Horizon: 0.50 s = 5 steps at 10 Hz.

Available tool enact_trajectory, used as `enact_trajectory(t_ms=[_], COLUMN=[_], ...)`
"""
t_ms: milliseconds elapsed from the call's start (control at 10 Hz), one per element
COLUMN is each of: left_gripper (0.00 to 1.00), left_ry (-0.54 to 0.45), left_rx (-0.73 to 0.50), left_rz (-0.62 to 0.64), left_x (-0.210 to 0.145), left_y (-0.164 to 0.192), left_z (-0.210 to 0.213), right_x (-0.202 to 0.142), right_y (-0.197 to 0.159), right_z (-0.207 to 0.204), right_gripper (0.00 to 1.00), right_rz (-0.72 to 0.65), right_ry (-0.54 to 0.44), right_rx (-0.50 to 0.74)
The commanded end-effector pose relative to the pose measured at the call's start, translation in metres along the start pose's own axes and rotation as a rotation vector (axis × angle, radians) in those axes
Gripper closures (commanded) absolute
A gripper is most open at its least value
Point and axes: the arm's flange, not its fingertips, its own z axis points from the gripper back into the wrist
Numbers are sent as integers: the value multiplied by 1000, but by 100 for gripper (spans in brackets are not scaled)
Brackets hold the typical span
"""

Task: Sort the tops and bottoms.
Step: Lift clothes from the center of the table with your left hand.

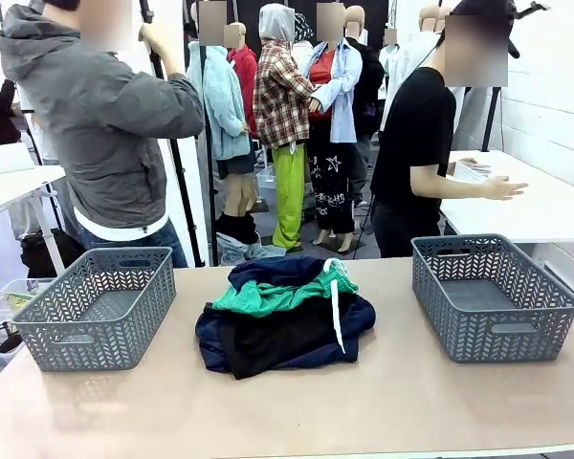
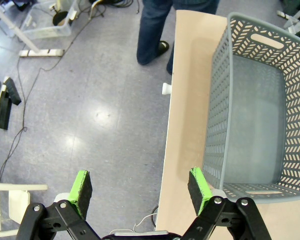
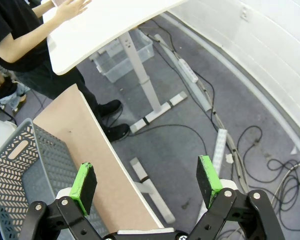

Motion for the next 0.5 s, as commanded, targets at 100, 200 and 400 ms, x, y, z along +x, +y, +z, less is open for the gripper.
enact_trajectory(t_ms=[100, 200, 400], left_gripper=[0, 0, 0], left_ry=[-2, -2, -2], left_rx=[-1, -1, -1], left_rz=[4, 4, 4], left_x=[-3, -3, -3], left_y=[1, 1, 1], left_z=[1, 1, 1], right_x=[0, 0, 0], right_y=[2, 2, 2], right_z=[2, 2, 2], right_gripper=[0, 0, 0], right_rz=[-4, -4, -4], right_ry=[4, 4, 4], right_rx=[-5, -5, -5])
